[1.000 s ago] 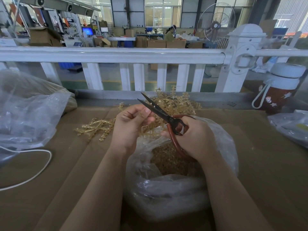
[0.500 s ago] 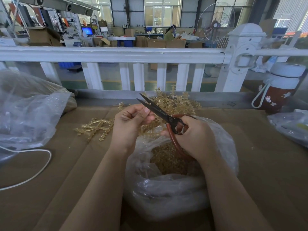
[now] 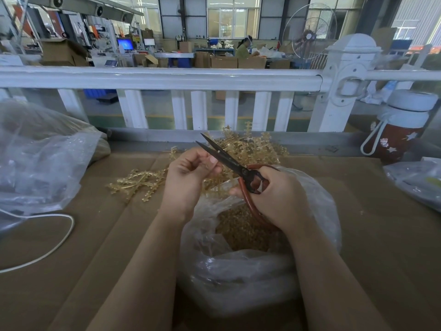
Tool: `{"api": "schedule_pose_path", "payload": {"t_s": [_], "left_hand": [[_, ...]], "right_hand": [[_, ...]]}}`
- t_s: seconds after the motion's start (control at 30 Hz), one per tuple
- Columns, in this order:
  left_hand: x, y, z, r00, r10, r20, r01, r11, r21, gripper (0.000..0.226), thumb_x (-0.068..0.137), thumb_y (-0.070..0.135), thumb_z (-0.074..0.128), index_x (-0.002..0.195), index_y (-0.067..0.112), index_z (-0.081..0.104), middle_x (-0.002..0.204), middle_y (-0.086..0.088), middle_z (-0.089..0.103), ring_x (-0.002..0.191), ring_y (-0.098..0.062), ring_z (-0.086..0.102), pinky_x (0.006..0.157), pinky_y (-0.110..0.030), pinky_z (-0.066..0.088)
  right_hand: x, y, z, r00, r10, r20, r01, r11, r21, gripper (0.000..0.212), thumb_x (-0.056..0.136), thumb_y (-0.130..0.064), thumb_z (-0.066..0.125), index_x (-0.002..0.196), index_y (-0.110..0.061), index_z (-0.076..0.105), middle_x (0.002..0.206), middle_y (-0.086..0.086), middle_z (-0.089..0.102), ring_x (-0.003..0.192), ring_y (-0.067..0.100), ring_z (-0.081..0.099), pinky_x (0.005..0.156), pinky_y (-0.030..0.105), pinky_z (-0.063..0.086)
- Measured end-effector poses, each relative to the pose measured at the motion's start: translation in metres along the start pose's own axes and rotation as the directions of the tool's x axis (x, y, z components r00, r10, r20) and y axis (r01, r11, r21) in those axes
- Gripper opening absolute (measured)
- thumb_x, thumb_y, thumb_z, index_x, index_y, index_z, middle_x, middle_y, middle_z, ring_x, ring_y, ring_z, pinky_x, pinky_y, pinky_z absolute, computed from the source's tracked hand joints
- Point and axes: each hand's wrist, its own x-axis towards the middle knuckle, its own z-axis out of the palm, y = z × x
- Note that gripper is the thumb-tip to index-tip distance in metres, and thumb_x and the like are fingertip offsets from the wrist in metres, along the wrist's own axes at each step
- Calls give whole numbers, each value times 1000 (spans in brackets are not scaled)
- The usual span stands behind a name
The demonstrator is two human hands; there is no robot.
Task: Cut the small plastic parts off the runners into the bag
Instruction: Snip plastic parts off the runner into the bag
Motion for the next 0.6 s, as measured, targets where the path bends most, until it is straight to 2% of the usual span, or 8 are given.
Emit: {"api": "schedule_pose_path", "payload": {"t_s": [0.13, 0.3, 0.4, 0.5, 0.6], "left_hand": [[0, 0, 1, 1000, -3, 4, 3, 1000, -26, 6, 94, -3, 58, 93, -2, 64, 77, -3, 69, 71, -12, 64, 75, -24, 55], [0, 0, 1, 1000, -16, -5, 16, 999, -43, 8, 94, -1, 59, 90, 4, 65, 77, 1, 70, 72, -11, 64, 73, -23, 54], [1, 0, 1, 1000, -30, 1, 30, 997, -66, 5, 95, 1, 57, 93, 1, 62, 80, -4, 66, 72, -12, 62, 73, -23, 53], [1, 1, 1, 996, -92, 21, 94, 979, -180, 9, 99, 4, 51, 94, 5, 59, 86, -7, 61, 70, -14, 58, 68, -25, 51], [2, 4, -3, 985, -168, 30, 167, 916, -364, 23, 102, 10, 42, 83, 15, 54, 81, -3, 61, 67, -17, 56, 63, -29, 48]], "right_hand": [[1, 0, 1, 1000, -25, -8, 25, 999, -23, 45, 68, -80, 65, 74, -36, 58, 64, -19, 56, 63, -3, 53, 54, 9, 34], [2, 1, 2, 999, -27, -29, 26, 999, -29, 49, 65, -84, 61, 68, -36, 53, 59, -18, 52, 59, -4, 51, 55, 10, 38], [2, 2, 3, 1000, -19, -17, 19, 1000, -25, 46, 69, -78, 69, 73, -33, 60, 61, -20, 53, 61, -3, 53, 54, 11, 38], [0, 2, 4, 1000, -19, 10, 19, 1000, -6, 30, 76, -66, 77, 83, -42, 61, 66, -25, 57, 77, -9, 57, 57, 8, 39], [-1, -2, 3, 1000, -6, 21, 4, 997, 83, 32, 71, -74, 73, 76, -49, 54, 76, -33, 61, 84, -15, 56, 60, 5, 40]]}}
